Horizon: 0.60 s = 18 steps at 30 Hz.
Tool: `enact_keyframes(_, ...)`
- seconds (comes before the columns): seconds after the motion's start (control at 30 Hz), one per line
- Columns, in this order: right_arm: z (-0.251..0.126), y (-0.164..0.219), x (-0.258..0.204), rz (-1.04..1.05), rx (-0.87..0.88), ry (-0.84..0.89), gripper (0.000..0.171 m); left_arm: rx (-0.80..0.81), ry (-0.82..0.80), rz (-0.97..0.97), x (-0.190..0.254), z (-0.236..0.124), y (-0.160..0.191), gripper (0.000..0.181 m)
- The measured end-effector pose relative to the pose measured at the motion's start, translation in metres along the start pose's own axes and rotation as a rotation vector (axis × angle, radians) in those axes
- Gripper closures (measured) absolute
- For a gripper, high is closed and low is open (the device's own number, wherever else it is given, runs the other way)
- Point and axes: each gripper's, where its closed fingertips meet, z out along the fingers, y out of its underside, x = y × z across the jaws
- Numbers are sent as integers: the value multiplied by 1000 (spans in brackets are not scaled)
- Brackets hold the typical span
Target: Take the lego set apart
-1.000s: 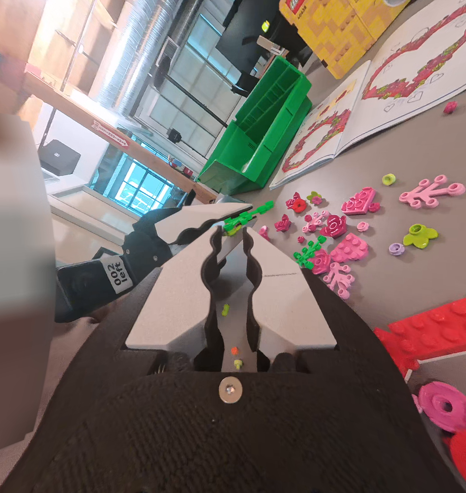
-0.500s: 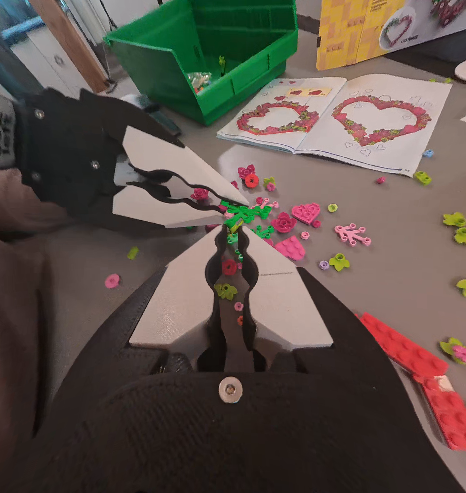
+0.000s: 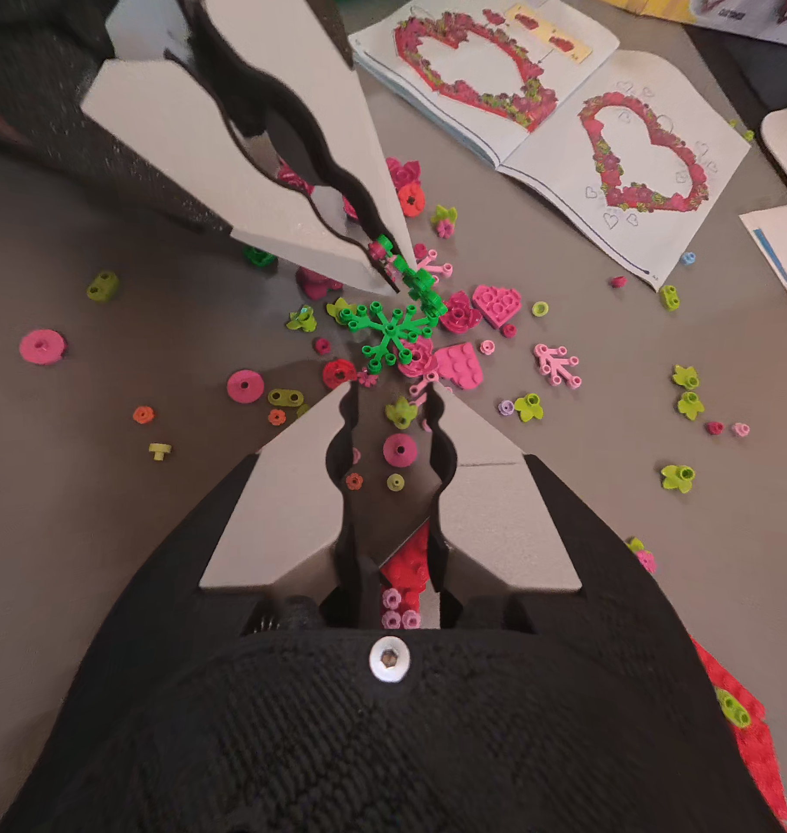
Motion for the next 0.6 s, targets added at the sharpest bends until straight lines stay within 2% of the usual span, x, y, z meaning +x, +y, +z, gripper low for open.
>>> enact_keyframes(0.13,1,-5,1,-46,17,34,130,-7,36,-35,3,1,2,178)
enact_keyframes(0.27,-10,-26,4,-133,134,101,140,-7,75,-9,9,2,2,177)
enact_keyframes(0.4,-13,-30,-4,-166,160,64,150,14,136,35,22,2,-2,178)
enact_keyframes(0.43,-13,-30,-4,-160,161,54,162,29,159,30,26,1,-4,177)
enact_keyframes(0.47,-15,-30,-5,-140,172,39,166,44,175,9,27,-1,-6,177)
enact_keyframes(0.6,-35,-49,-7,102,338,-138,167,241,303,-174,27,-20,-35,177)
